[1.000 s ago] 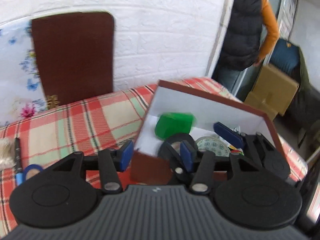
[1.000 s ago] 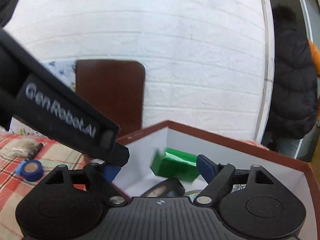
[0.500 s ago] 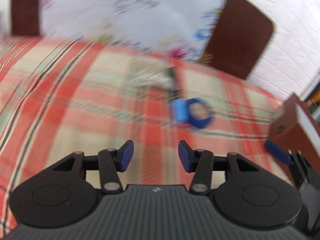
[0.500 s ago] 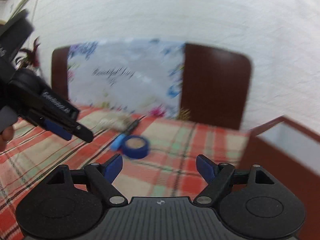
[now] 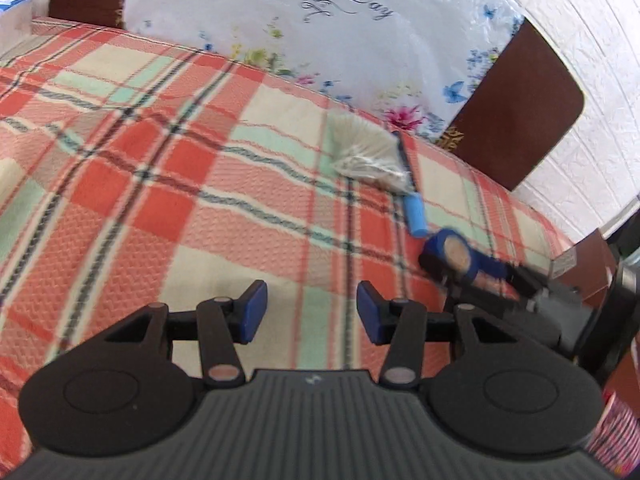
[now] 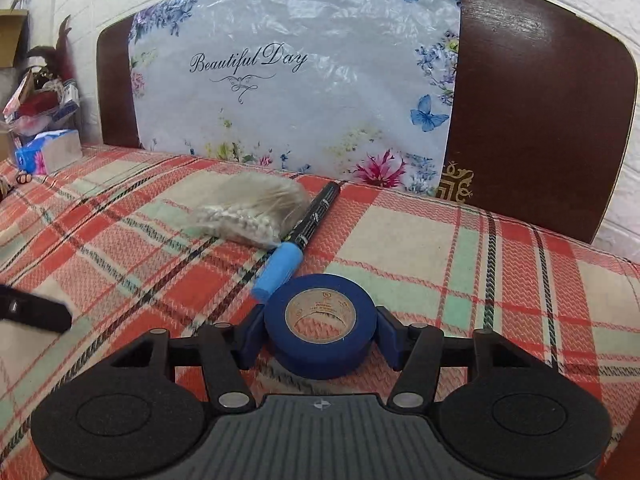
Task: Organize objects
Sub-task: 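Move the left tool to the blue tape roll and grasp it, then carry the blue tape roll into the brown box and release it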
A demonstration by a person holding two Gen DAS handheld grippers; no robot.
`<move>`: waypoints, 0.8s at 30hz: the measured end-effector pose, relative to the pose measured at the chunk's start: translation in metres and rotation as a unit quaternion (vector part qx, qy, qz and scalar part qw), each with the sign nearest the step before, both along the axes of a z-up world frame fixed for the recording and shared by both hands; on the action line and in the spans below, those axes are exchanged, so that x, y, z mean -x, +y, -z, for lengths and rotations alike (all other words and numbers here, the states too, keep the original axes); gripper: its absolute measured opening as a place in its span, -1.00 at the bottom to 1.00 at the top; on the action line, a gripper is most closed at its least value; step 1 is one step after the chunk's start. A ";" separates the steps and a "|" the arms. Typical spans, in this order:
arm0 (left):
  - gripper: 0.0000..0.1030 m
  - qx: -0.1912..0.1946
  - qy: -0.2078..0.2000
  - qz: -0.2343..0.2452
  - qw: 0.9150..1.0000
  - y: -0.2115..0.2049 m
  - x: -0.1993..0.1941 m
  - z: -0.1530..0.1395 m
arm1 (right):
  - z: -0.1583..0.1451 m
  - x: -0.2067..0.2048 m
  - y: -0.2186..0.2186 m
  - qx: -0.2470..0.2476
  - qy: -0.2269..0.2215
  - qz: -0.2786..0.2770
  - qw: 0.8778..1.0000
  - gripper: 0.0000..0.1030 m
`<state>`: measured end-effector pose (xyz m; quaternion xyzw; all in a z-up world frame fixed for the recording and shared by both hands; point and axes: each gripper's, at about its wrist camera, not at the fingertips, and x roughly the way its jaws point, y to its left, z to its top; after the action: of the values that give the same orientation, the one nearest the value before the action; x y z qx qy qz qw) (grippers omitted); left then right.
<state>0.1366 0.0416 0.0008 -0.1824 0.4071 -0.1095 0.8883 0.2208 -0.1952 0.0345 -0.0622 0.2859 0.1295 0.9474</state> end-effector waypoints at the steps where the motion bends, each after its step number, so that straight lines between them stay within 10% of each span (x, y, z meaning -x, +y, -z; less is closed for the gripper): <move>1: -0.02 0.004 0.001 0.009 1.000 -0.006 0.000 -0.002 | 0.000 0.006 -0.001 0.001 0.000 -0.001 1.000 0.07; 11: 0.01 -0.008 0.032 0.155 0.987 -0.115 0.026 -0.003 | 0.002 0.127 -0.015 -0.008 -0.001 0.017 1.000 0.07; 16: -0.42 -0.045 0.048 0.190 0.980 -0.150 0.034 -0.005 | -0.005 0.140 -0.030 -0.029 -0.017 0.040 0.999 0.06; 24: -0.57 -0.090 -0.067 0.270 0.956 -0.237 0.051 -0.088 | -0.048 0.162 -0.062 0.036 -0.129 0.083 0.987 0.07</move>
<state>0.0859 -0.1958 0.0886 0.0231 0.3889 -0.3202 0.8635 0.0589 -0.2567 0.0820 -0.0889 0.1696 0.0309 0.9810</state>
